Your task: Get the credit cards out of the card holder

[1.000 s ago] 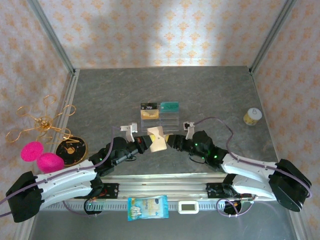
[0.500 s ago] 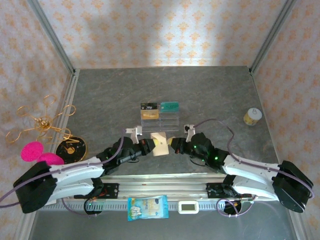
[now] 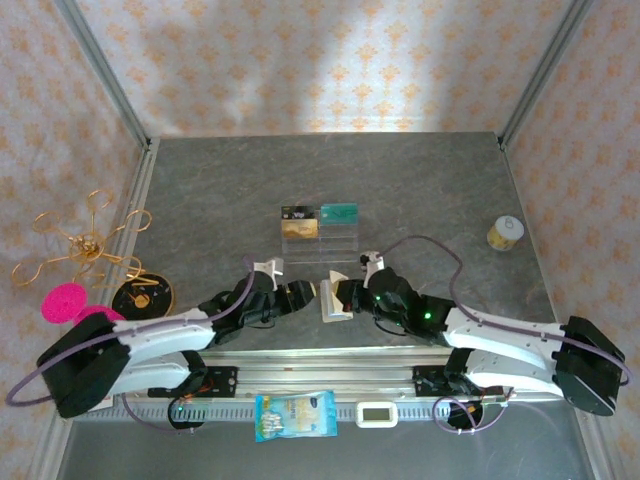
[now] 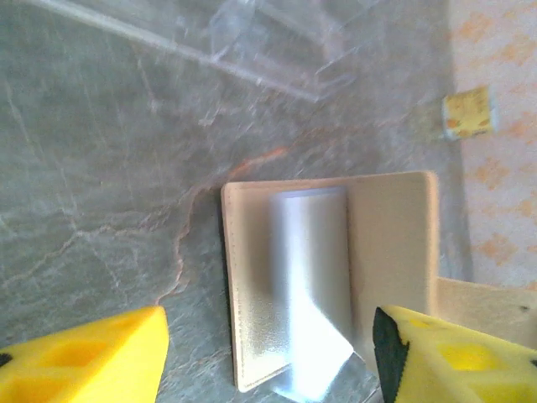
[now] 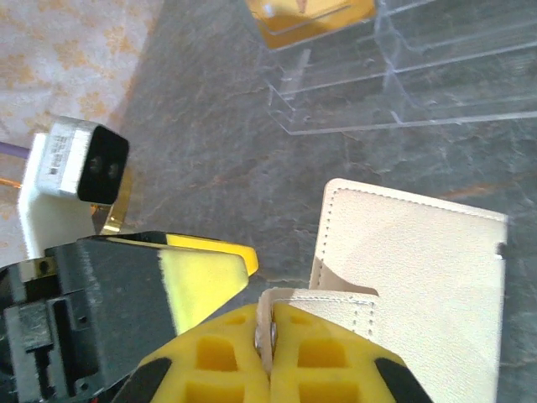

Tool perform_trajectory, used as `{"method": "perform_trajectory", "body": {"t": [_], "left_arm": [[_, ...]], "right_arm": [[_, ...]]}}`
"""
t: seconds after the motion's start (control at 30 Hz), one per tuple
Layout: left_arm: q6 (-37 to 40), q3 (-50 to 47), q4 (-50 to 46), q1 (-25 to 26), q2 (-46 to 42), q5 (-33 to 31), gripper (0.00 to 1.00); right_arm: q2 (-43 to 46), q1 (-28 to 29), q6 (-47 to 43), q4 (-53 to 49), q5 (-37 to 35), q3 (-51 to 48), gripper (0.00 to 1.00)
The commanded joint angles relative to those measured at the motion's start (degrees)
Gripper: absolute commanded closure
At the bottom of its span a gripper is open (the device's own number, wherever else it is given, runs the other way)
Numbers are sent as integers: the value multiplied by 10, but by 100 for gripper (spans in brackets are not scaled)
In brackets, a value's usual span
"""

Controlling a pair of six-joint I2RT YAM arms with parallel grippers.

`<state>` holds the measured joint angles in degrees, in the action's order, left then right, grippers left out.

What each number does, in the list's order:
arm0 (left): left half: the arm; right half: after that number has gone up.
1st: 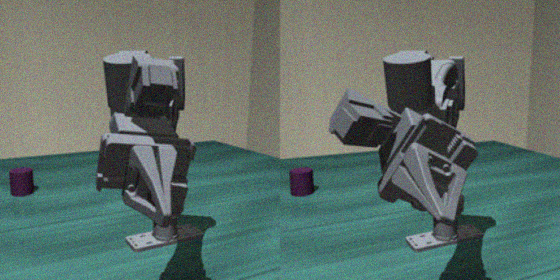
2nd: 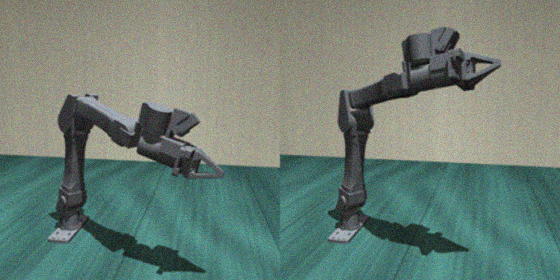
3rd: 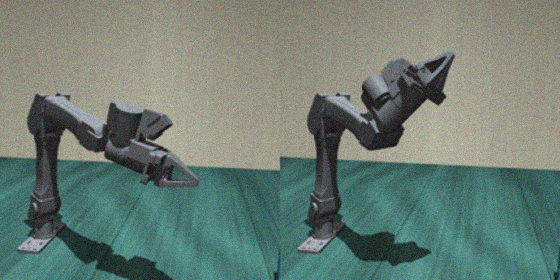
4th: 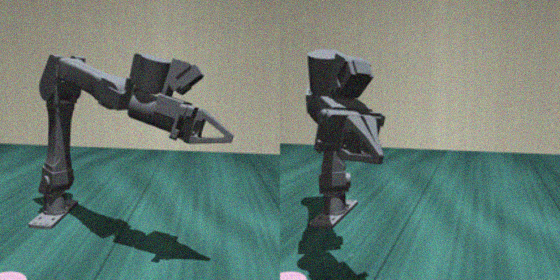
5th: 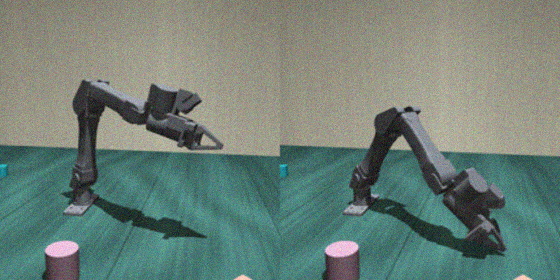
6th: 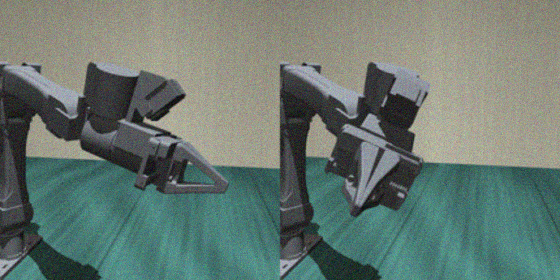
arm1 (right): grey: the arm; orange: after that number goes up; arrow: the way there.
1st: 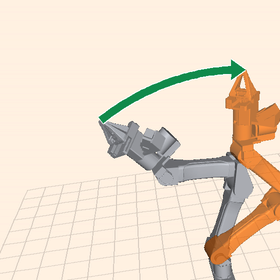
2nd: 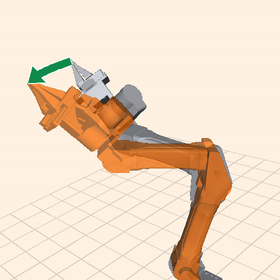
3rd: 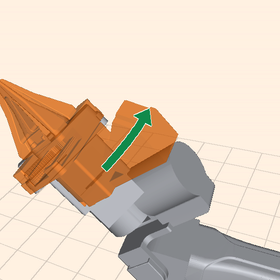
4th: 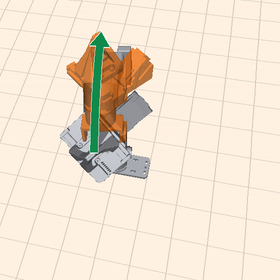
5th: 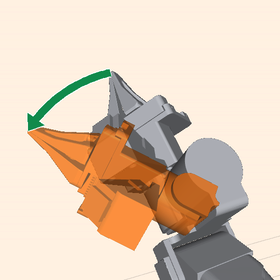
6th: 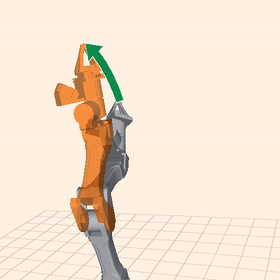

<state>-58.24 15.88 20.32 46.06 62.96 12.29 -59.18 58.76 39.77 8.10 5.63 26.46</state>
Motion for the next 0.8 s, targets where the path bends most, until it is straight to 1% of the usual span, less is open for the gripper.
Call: {"method": "perform_trajectory", "body": {"t": [0.0,0.07,0.13,0.27,0.4,0.47,0.57,0.67,0.77], "left_arm": [[13,-14,-36,-4,-63,-59,31],[24,-13,-51,-4,-89,-71,31],[41,-5,-62,-4,-98,-69,32],[70,19,-72,-3,-77,-50,38],[83,30,-46,0,-42,-22,45],[88,37,-36,3,-21,-13,48],[98,51,-29,12,11,-8,55],[104,62,-20,16,41,-2,58],[108,71,-20,18,64,-5,65]], "right_arm": [[-22,19,-7,-7,-28,40,100],[-32,28,-1,-18,-48,54,100],[-37,30,15,-42,-73,63,100],[-38,27,50,-125,-150,65,100],[-30,15,81,-194,-219,33,100],[-32,1,90,-195,-217,5,100],[-54,-7,94,-167,-209,-28,100],[-100,-10,94,-156,-212,-36,100],[-138,-12,94,-147,-211,-38,100]]}}
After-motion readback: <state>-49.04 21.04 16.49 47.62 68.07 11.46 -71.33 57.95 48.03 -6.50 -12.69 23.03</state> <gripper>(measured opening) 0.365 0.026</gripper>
